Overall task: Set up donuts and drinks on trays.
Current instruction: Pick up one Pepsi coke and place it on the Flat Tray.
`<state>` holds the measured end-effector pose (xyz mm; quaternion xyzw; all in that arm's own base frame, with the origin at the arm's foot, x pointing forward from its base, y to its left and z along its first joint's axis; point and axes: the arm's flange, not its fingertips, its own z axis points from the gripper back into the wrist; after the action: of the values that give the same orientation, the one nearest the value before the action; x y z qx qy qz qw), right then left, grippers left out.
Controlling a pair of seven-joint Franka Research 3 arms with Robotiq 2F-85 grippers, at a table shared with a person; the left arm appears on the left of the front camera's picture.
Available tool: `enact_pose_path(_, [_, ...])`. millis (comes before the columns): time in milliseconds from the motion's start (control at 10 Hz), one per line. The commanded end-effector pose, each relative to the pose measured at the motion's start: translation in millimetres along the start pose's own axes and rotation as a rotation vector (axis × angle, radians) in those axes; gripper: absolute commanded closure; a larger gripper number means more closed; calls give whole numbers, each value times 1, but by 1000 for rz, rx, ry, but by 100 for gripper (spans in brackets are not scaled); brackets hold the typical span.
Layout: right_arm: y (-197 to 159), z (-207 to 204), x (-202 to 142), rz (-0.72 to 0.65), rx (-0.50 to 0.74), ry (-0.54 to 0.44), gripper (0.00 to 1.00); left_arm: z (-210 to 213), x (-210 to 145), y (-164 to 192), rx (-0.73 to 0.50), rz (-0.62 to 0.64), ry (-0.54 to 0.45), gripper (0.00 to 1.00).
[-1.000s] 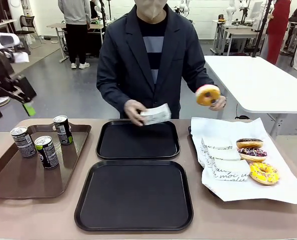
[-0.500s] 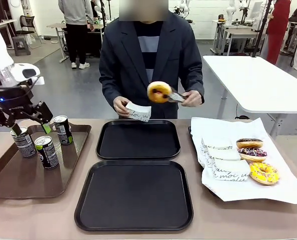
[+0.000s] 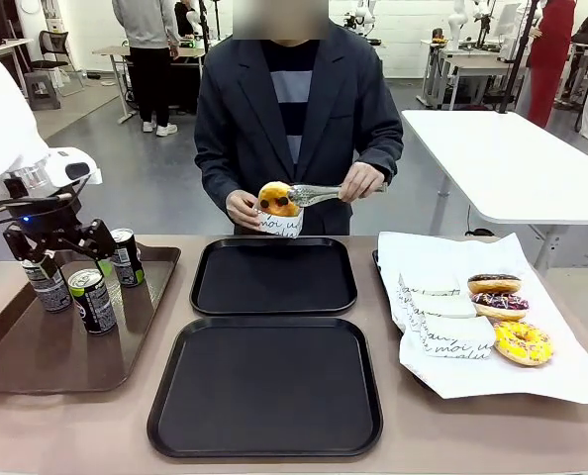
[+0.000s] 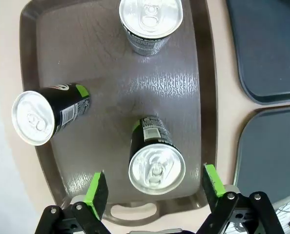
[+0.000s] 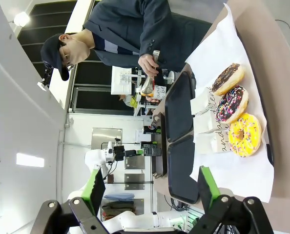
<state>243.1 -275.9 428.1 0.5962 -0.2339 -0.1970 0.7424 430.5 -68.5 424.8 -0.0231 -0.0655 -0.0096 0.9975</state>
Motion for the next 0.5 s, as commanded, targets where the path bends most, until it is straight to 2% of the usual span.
enact_pose_path(0, [-2, 2, 0, 6, 7, -1, 0, -15, 6, -10, 57, 27, 0, 0])
enact_pose_path(400, [-2, 2, 0, 6, 7, -1, 0, -34, 10, -13, 79, 19, -15, 0])
